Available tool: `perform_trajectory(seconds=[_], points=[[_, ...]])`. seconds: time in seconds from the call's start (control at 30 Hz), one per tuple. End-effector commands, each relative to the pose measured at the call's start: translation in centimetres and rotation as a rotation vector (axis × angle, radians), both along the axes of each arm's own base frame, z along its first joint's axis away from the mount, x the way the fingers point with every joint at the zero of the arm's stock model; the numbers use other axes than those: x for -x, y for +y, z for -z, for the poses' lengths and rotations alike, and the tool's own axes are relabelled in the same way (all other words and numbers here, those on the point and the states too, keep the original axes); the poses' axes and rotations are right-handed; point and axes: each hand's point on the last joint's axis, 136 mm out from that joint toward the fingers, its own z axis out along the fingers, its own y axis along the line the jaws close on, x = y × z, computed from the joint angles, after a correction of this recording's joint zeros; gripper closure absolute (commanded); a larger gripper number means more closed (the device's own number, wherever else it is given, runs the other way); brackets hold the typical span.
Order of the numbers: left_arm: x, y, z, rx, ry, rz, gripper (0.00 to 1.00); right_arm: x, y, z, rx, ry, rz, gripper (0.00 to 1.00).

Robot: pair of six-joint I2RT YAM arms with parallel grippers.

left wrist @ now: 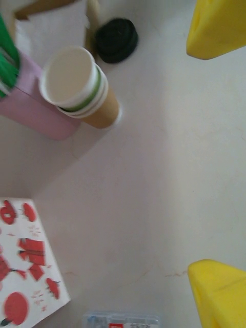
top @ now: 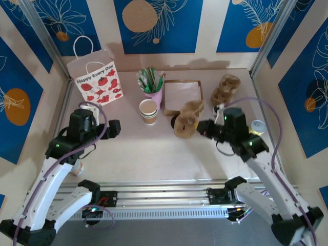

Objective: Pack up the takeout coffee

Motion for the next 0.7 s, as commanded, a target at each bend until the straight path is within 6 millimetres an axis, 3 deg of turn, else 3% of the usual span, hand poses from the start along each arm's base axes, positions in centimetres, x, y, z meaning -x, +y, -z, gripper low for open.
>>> perform_trajectory(seconds=[0.0, 0.13, 0.23, 0.47, 0.53, 0.67], points=[[0.2, 0.5, -3.3, 0.055, -0.049, -0.043, 0.00, 1.7, -2.0, 4.6, 0.054, 0.078, 0.180, 1.00], [0.2, 0.6, -4.2, 0.048, -0.057, -0.041, 0.00, 4.3, -2.8, 10.3, 0.082, 0.161, 0.297, 1.00], [0.4, 0.6, -4.1, 0.049, -0.047, -0.035, 0.00, 5.5, -3.3, 13.3, 0.097, 0.206, 0.387, 1.00], [0.6, 0.6, -3.8, 0.034, -0.031, -0.030, 0.00, 5.9, -3.6, 15.8, 0.106, 0.206, 0.555, 1.00], [0.6, 0.7, -3.8, 0.026, -0.026, -0.031, 0.00, 5.7, -2.8, 16.1, 0.105, 0.223, 0.558, 0.92], [0.4, 0.8, -4.1, 0.014, -0.020, -0.035, 0.00, 5.6, -1.1, 16.0, 0.154, 0.255, 0.555, 0.64]])
